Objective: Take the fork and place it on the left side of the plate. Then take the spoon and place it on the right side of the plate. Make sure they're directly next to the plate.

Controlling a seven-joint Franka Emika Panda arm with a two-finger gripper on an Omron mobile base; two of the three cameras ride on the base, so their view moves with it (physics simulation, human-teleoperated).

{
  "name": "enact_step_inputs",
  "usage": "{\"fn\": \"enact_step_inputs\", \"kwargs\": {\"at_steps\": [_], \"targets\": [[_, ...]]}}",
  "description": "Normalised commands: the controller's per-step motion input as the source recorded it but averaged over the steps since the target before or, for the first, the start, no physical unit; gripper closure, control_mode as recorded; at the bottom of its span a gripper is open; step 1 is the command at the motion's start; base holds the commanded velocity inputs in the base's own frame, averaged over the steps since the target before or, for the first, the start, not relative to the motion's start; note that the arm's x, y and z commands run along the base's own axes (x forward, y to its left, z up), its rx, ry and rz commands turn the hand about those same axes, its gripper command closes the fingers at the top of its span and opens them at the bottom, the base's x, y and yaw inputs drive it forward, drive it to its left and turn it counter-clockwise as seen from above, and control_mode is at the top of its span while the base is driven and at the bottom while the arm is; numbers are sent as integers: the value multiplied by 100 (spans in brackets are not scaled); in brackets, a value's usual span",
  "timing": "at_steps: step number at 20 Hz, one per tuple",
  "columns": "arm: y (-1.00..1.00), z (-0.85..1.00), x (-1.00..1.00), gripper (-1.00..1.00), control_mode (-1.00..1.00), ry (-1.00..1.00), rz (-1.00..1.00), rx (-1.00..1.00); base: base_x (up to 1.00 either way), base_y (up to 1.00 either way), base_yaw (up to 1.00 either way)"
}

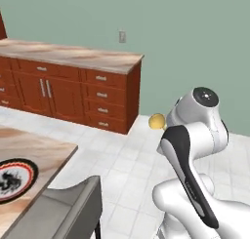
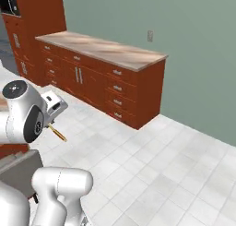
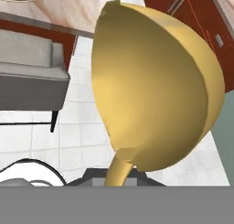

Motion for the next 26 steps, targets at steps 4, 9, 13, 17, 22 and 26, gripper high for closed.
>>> {"fn": "enact_step_inputs", "kwargs": {"at_steps": [4, 9, 13, 17, 22, 26], "targets": [[0, 0, 0, 100, 100, 0, 0, 0, 79, -2, 53], [0, 0, 0, 100, 100, 0, 0, 0, 47, 0, 60], [0, 0, 0, 100, 100, 0, 0, 0, 41, 0, 59], [0, 0, 0, 100, 100, 0, 0, 0, 51, 0, 54], [0, 0, 0, 100, 100, 0, 0, 0, 96, 0, 34], [2, -6, 50, 100, -100, 9, -4, 0, 50, 0, 2]]}}
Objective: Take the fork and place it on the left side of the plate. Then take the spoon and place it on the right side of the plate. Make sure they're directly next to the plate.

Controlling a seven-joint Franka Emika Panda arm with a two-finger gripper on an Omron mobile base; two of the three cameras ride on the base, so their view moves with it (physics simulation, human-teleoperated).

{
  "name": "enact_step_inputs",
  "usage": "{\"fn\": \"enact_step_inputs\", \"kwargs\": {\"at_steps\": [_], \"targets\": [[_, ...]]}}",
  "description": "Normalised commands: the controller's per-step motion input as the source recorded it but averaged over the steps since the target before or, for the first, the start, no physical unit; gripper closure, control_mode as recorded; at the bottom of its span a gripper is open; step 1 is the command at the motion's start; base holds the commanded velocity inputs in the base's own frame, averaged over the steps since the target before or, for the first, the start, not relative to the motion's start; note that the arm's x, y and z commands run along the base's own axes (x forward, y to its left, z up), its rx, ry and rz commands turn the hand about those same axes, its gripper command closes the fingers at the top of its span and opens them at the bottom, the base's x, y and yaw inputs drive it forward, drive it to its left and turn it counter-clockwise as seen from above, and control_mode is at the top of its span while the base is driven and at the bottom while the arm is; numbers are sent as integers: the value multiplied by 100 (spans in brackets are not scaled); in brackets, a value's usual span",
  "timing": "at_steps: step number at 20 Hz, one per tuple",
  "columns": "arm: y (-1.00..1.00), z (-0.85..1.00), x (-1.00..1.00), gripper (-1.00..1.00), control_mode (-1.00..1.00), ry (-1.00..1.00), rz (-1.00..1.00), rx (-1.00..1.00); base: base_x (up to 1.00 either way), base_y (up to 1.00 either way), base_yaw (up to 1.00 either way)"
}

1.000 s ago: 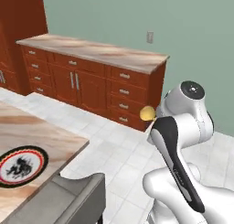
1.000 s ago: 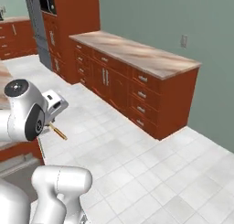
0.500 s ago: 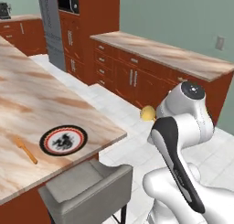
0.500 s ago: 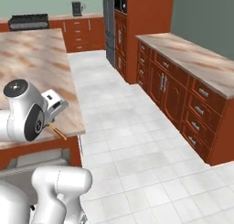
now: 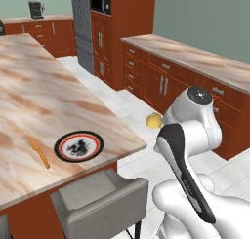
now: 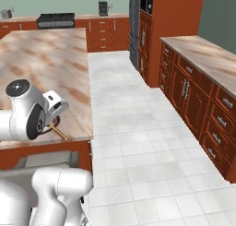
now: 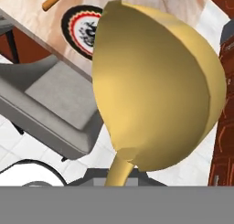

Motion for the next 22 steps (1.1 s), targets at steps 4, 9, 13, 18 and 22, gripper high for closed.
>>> {"fn": "enact_step_inputs", "kwargs": {"at_steps": [4, 9, 13, 18, 22], "targets": [[6, -19, 100, 100, -100, 19, -15, 0, 0, 0, 0], [36, -40, 99, 100, -100, 21, -19, 0, 0, 0, 0], [60, -58, 86, 100, -100, 14, -18, 0, 0, 0, 0], [28, -55, 78, 100, -100, 12, -12, 1, 0, 0, 0], [1, -59, 83, 100, -100, 8, -2, 4, 0, 0, 0]]}}
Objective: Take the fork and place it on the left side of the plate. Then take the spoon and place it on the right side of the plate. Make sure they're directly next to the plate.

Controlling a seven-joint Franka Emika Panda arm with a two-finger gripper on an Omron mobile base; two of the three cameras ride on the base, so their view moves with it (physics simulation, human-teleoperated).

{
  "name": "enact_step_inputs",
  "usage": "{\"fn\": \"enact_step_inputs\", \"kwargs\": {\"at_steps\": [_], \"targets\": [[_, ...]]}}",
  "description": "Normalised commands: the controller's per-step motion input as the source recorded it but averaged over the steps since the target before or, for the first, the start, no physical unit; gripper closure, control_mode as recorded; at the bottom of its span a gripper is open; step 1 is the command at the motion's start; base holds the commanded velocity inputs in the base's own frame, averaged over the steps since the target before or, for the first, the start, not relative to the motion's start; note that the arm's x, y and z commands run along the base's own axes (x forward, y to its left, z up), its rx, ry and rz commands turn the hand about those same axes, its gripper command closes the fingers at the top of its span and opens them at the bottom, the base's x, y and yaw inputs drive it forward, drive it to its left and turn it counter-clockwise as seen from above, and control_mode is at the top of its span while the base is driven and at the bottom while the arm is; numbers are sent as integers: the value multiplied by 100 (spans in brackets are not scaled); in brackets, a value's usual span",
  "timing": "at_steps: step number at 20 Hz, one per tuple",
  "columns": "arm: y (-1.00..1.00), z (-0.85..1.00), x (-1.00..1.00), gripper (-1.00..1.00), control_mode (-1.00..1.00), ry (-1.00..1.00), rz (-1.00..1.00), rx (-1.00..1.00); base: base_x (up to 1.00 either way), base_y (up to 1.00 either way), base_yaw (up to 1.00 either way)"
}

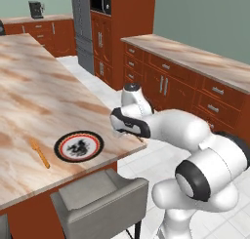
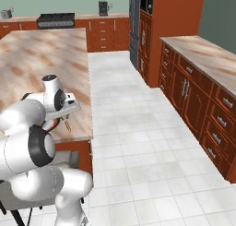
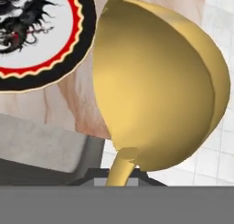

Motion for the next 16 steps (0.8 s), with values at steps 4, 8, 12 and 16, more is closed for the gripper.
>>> {"fn": "enact_step_inputs", "kwargs": {"at_steps": [4, 8, 12, 16], "targets": [[7, -60, 87, 100, -100, 9, -2, 2, 0, 0, 0], [22, -64, 80, 100, -100, 7, -4, 0, 0, 0, 0], [33, -43, 72, 100, -100, 12, -6, 0, 0, 0, 0], [28, -37, 68, 100, -100, 15, -5, 0, 0, 0, 0]]}}
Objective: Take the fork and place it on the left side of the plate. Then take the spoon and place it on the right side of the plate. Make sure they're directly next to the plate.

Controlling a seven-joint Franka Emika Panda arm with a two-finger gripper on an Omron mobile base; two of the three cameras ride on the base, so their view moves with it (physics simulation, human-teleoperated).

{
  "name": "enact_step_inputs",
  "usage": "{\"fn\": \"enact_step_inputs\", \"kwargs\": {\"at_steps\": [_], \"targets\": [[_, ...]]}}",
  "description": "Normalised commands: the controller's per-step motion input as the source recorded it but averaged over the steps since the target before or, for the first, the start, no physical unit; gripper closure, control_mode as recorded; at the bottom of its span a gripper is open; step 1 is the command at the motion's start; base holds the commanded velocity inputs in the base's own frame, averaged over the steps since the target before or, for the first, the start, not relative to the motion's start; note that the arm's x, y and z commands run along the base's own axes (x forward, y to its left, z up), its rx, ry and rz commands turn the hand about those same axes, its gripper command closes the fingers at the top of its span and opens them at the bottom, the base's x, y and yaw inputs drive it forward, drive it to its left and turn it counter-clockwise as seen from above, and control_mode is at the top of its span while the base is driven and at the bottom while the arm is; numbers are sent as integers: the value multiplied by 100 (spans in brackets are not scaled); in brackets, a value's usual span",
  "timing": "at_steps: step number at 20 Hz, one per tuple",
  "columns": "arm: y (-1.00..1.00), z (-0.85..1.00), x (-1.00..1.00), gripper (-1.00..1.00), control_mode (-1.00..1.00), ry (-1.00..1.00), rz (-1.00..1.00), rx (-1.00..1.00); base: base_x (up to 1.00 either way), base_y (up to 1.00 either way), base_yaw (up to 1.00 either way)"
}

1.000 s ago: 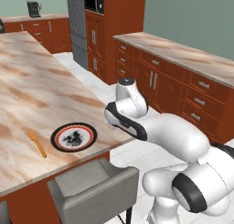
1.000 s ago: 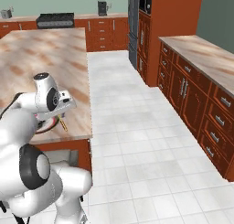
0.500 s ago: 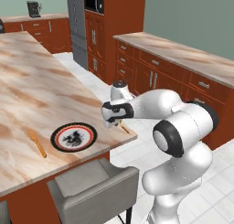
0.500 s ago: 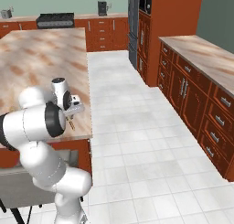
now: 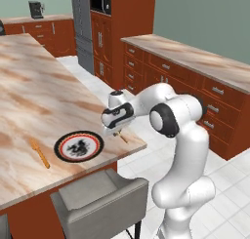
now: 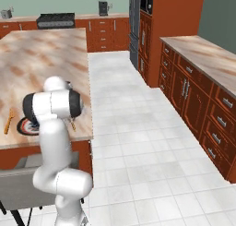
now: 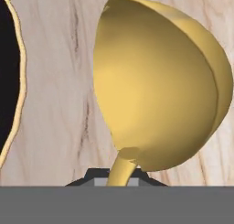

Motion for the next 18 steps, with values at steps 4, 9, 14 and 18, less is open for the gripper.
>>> {"fn": "enact_step_inputs", "kwargs": {"at_steps": [4, 9, 14, 18], "targets": [[28, -41, 65, 100, -100, 14, -5, 0, 0, 0, 0], [20, -48, 39, 100, -100, 10, -3, 0, 0, 0, 0], [9, -25, 11, -100, -100, 6, -1, 0, 0, 0, 0], [0, 8, -49, -100, -100, -2, -3, 0, 0, 0, 0]]}}
